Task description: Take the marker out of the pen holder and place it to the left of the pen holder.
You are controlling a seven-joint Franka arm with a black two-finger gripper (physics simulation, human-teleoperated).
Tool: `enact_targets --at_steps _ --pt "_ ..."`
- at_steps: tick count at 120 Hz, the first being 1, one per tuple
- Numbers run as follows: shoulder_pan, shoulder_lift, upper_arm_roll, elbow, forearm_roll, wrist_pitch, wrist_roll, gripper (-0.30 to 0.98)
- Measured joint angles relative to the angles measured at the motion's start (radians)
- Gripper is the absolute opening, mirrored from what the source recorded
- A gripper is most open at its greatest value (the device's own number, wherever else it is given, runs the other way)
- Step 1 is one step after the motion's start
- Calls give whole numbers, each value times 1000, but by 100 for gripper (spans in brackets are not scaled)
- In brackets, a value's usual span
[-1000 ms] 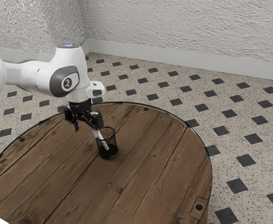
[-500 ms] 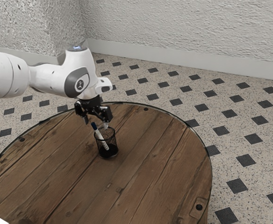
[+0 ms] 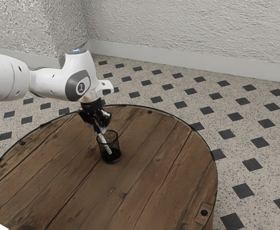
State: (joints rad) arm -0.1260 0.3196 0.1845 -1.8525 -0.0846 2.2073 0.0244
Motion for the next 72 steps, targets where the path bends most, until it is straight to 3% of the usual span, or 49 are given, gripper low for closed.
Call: enact_targets --at_steps 16,42,72 --pt "-1 -5 1 -2 0 1 8 4" --pt "-30 -22 1 -13 7 3 2 -5" --pt "-54 -284 24 -77 47 -50 -26 -8"
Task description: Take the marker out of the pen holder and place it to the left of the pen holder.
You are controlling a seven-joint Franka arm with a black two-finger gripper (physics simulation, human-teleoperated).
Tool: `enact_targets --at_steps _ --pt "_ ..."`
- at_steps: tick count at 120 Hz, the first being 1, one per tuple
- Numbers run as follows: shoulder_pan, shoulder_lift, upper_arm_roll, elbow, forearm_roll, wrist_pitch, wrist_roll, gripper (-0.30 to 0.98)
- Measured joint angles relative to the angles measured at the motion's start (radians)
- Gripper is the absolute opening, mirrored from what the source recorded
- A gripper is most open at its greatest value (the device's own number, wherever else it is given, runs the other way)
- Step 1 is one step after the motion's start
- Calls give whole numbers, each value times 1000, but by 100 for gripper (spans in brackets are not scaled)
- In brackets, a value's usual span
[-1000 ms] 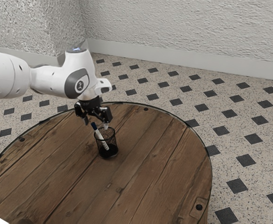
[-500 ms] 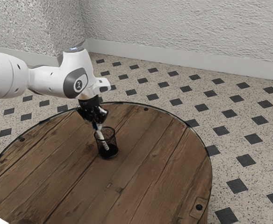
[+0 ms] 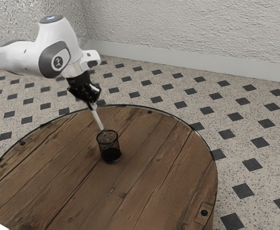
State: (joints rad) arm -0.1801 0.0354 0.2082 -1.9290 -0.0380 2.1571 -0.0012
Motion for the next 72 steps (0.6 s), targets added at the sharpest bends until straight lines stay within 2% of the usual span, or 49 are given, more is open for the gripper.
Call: enact_targets --at_steps 16,35,72 --pt "70 15 5 0 14 -39 1 -9" --pt "270 154 5 68 15 -61 40 -10" --pt "270 233 2 89 9 -63 100 -10"
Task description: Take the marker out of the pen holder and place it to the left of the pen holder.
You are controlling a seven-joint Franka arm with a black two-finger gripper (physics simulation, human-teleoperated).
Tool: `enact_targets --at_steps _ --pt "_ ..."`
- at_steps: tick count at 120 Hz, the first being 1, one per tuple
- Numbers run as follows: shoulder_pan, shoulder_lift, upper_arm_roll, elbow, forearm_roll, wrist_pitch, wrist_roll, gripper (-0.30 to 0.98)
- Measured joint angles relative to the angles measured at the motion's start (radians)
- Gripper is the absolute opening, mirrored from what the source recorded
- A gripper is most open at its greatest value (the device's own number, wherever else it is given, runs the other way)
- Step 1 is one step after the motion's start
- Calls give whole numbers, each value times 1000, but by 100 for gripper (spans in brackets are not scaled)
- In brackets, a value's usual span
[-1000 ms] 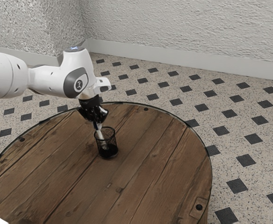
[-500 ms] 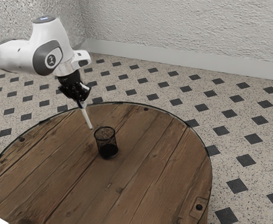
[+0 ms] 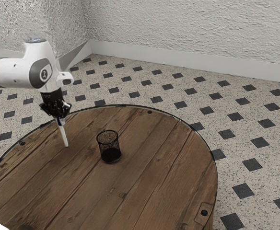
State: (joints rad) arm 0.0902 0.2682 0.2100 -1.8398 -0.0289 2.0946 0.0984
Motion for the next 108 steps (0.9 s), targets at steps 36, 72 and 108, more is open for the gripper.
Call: enact_targets --at_steps 36,72,108 --pt "0 37 -2 0 -6 21 34 -10" --pt "0 48 -1 0 -18 32 56 -6" --pt "-21 -27 -1 -17 -53 29 95 48"
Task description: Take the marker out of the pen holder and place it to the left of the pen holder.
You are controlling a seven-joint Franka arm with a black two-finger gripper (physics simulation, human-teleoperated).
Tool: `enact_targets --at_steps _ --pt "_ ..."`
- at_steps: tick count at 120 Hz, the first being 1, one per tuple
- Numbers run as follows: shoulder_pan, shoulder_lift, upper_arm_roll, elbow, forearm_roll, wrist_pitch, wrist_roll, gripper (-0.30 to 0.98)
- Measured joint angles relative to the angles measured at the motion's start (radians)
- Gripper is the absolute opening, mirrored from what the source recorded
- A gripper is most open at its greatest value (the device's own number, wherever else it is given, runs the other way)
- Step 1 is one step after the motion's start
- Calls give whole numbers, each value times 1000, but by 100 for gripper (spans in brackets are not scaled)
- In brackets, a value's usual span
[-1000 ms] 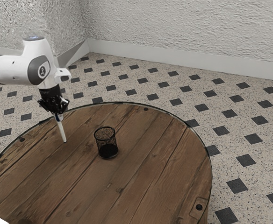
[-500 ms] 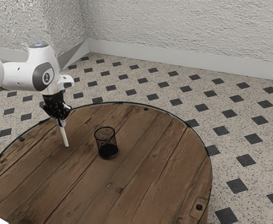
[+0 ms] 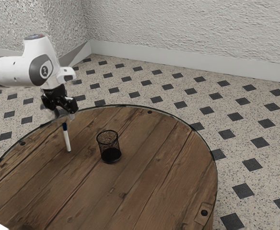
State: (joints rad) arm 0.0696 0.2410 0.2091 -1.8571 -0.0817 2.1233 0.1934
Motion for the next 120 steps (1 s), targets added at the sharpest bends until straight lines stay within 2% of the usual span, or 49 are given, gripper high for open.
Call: enact_targets --at_steps 18,35,45,58,82,120 --pt "-137 -274 3 -16 6 -78 14 59" --pt "-172 -406 0 106 95 -273 23 63" --pt "-176 -404 -7 165 143 -370 27 65" --pt "-220 -359 -11 230 172 -450 31 67" --pt "-238 -334 -19 241 191 -522 37 68" --pt "-226 -344 -16 233 199 -554 44 68"
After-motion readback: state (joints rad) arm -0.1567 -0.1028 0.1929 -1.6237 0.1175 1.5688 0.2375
